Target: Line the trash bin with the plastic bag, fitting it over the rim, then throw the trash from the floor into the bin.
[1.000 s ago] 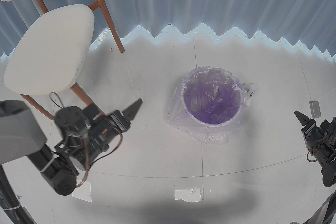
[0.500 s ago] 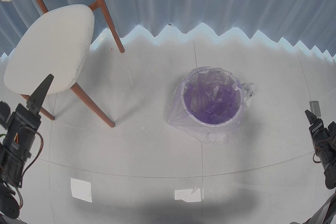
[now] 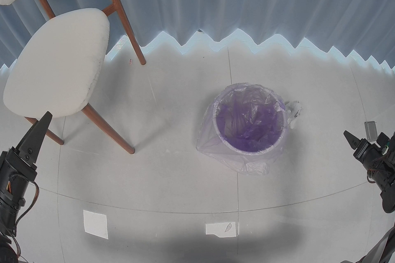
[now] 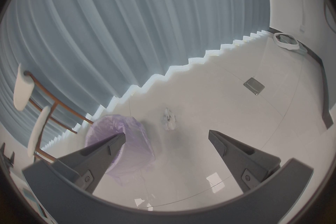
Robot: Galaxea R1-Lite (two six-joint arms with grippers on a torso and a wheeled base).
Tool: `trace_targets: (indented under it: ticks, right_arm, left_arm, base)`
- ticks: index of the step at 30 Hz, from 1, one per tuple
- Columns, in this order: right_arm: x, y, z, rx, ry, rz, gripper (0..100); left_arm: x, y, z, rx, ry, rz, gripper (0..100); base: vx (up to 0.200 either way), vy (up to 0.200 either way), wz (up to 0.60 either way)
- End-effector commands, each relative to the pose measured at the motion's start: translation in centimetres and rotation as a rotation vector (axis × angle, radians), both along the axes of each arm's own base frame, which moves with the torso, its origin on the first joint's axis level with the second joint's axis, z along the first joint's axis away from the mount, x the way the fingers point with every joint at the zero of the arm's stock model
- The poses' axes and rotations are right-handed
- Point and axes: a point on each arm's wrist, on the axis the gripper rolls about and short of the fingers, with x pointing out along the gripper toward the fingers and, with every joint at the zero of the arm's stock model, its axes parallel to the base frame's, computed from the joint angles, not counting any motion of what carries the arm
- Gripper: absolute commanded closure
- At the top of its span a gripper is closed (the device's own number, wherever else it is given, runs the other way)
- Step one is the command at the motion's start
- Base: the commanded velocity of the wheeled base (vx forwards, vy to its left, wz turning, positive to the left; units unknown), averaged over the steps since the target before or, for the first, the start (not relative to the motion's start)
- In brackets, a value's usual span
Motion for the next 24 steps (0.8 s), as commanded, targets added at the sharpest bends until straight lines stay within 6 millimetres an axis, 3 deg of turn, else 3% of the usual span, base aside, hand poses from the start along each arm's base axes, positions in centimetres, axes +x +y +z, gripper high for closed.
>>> trace_targets:
  ticks: [1, 11, 13, 21, 22, 24]
  right_arm:
    - [2.7, -0.4, -0.5, -0.037, 0.053, 0.034, 0]
    - [3.2, -0.1, -2.9, -0.091, 0.241, 0.088, 0]
    - [3.4, 1.1, -3.3, -0.096, 0.252, 0.138, 0]
    - [3.6, 4.5, -3.1, -0.107, 0.215, 0.33, 0]
    - [3.2, 6.1, -3.4, -0.114, 0.231, 0.394, 0]
    - [3.0, 7.1, -3.9, -0.109, 0.264, 0.425, 0]
  left_arm:
    - [-0.6, 0.2, -0.3, 0.014, 0.001, 0.007, 0]
    - [-0.7, 0.4, -0.5, 0.019, 0.022, 0.025, 0]
    - [-0.6, 0.5, -0.9, 0.023, 0.06, 0.034, 0]
    - [-0.3, 0.7, -1.4, 0.057, 0.11, 0.016, 0]
    - [-0.3, 0.7, -1.4, 0.078, 0.098, 0.026, 0]
    - [-0.1, 0.6, -1.5, 0.098, 0.103, 0.03, 0]
  base:
    - [0.2, 0.0, 0.0]
    - [0.18, 0.0, 0.0]
    - [0.0, 0.0, 0.0]
    - [0.0, -0.2, 0.0]
    - [0.0, -0.2, 0.0]
    - [0.0, 0.0, 0.0]
